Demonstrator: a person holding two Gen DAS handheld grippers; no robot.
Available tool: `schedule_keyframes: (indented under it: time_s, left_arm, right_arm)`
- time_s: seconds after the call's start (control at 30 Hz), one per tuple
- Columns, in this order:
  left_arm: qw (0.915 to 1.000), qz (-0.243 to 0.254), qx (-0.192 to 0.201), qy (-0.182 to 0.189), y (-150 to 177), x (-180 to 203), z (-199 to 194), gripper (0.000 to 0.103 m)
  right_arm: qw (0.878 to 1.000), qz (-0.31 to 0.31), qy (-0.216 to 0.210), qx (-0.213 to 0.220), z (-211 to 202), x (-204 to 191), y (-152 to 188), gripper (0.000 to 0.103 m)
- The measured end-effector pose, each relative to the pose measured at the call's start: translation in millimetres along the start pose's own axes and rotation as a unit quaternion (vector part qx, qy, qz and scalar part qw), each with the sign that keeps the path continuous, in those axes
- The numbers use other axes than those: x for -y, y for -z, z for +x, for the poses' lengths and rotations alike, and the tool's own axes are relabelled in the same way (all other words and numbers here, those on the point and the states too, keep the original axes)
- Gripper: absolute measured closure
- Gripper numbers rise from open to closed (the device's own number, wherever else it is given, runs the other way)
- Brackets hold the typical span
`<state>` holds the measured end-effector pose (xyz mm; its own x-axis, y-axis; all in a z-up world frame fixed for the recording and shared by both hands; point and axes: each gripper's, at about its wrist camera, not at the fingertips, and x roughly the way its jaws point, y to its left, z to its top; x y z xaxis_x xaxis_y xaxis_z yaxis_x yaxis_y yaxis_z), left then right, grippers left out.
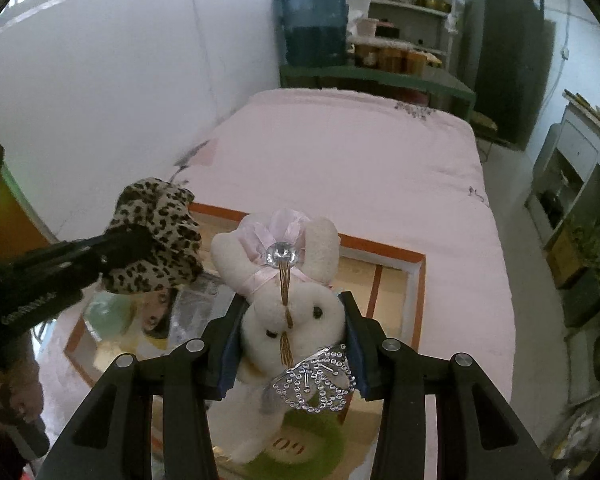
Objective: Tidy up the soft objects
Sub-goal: 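Lower the scrunchie and tiara bunny into the tray and open both tools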
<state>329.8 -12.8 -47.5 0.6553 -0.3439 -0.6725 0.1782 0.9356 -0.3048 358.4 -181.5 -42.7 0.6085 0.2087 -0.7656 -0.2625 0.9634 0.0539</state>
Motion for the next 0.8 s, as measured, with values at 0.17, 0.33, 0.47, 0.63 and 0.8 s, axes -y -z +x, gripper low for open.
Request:
schedule_keyframes:
  time_s: [0.17, 0.33, 0.47, 0.63, 0.8]
  left_arm:
    - [0.9997, -0.015, -0.019, 0.003, -7.8, -5.9, 17.2, 0.09]
    - [0.9985, -0.033, -0.043, 0.008, -5.1, -13.4, 35.4, 0.09]
    - [0.9979, -0.038, -0.052, 0.004, -2.5, -17.7, 44.5, 0.09]
    - [0.9973, -0.039, -0.061, -0.004, 1.0, -21.3, 53.2, 0.09]
    - [0.9968, -0.035, -0.072, -0.01, 5.6, -22.4, 61.7, 0.089]
  right_arm:
    - [1.0, 0.003, 0.005, -0.015, 17.8, 6.2, -1.4, 0.058]
    - [1.0, 0.006, 0.005, -0.023, 29.4, 8.1, -1.7, 0.058]
    - [1.0, 0.004, 0.005, -0.031, 37.4, 8.2, -1.9, 0.058]
    - [0.999, 0.005, 0.005, -0.04, 46.5, 8.0, -1.2, 0.057]
    - [0.999, 0.007, 0.004, -0.045, 52.7, 9.2, -0.1, 0.054]
